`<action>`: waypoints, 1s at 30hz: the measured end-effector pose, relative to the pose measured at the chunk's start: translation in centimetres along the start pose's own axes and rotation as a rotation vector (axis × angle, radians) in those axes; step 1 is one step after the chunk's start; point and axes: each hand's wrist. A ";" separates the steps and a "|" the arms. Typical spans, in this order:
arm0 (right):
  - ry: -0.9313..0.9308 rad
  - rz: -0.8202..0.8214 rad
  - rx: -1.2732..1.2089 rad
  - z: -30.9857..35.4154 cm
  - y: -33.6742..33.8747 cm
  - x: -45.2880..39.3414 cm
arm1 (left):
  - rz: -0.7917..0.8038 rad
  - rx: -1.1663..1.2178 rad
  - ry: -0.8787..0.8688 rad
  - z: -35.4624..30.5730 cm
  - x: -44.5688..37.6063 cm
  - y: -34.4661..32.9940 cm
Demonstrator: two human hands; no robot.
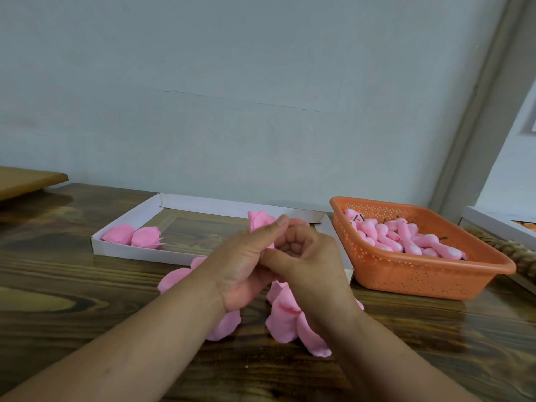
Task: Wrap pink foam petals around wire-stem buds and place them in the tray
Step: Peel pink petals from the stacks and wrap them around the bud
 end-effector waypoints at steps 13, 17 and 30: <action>-0.311 0.092 -0.314 -0.6 0.1 -0.5 | -0.030 -0.047 0.028 -0.3 0.7 0.6; -0.363 0.082 -0.311 -0.7 -0.7 -0.4 | -0.174 -0.027 0.041 -0.4 0.8 0.9; -0.293 0.176 0.003 -0.6 -1.6 -0.8 | -0.471 -0.085 -0.006 -1.4 1.5 1.8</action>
Point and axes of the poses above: each hand's wrist, its own x-axis away from the middle knuckle, its own y-axis out of the back of the hand, z = x × y, and after that the axes turned 15 degrees about y, right-handed
